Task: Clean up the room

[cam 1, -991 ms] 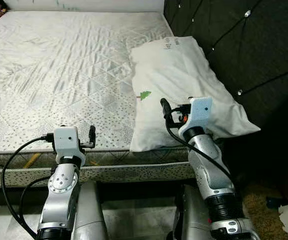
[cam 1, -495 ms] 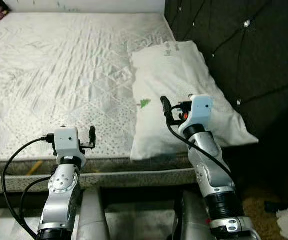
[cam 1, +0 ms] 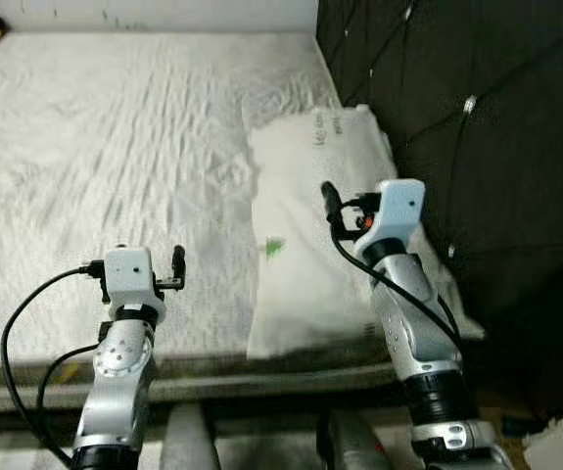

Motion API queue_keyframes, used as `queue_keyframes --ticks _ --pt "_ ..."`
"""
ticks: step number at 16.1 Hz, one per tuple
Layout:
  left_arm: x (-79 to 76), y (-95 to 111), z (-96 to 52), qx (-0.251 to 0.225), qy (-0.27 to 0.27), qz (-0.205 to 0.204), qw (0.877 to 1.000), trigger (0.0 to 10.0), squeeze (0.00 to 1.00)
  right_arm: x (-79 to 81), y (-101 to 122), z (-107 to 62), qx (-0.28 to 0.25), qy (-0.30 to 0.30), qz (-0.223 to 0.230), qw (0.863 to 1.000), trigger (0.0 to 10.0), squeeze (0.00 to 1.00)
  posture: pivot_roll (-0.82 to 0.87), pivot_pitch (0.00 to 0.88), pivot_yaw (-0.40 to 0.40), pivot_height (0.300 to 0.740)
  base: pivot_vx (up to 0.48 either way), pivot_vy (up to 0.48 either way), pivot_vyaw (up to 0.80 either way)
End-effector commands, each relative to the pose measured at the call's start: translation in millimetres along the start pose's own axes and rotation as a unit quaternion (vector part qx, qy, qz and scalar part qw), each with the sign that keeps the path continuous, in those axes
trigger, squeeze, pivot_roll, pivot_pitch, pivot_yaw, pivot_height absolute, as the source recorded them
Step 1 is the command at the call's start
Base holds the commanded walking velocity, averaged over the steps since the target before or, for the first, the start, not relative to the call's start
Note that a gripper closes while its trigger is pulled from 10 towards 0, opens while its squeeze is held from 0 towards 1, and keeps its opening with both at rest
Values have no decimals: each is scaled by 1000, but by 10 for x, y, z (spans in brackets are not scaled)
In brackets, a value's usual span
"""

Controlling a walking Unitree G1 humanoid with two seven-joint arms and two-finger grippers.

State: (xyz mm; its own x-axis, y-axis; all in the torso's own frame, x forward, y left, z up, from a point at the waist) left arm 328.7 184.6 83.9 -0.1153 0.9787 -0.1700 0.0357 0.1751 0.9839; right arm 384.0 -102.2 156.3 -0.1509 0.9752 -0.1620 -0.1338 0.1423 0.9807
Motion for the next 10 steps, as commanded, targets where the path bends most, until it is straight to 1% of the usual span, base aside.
queue_keyframes --ticks 1,4,6,7,9,10 --pt "28 -2 7 1 7 11 1000 10000 0 -53 14 20 1 -11 -4 1000 10000 0 88 0 -26 678 0 0 -519" --pt "23 -7 11 2 5 6 1000 10000 0 -69 -6 23 5 -15 -6 1000 10000 0 88 0 -24 678 0 0 -517" --pt "25 -14 16 4 6 12 1000 10000 0 -78 -28 17 9 -18 -8 1000 10000 0 88 0 -22 678 0 0 -519" --pt "53 -25 17 7 17 22 1000 10000 0 -84 -40 14 11 -20 -9 1000 10000 0 87 0 -21 678 0 0 -519" --pt "80 -48 20 12 24 21 999 10000 0 -86 -71 17 18 -24 -13 999 10000 0 86 0 -20 678 0 0 -575" --pt "77 -48 24 12 23 20 999 10000 0 -66 -83 17 20 -23 -25 999 10000 0 86 0 -20 678 0 0 0"
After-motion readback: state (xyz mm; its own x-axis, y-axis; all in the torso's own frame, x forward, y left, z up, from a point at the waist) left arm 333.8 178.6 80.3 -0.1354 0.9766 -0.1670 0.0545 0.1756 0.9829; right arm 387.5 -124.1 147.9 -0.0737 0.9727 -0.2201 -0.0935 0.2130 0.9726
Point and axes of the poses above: a point about 5 cm out from each wrist's last joint towards the gripper, its own z axis pointing out of the wrist towards the gripper, its own y axis along the axis of the wrist's last joint, x = y × z, the point moved 6 cm from there along z, pointing out of the wrist towards the gripper, and after that the axes turned 14 degrees about -z, right-handed, at the moved point
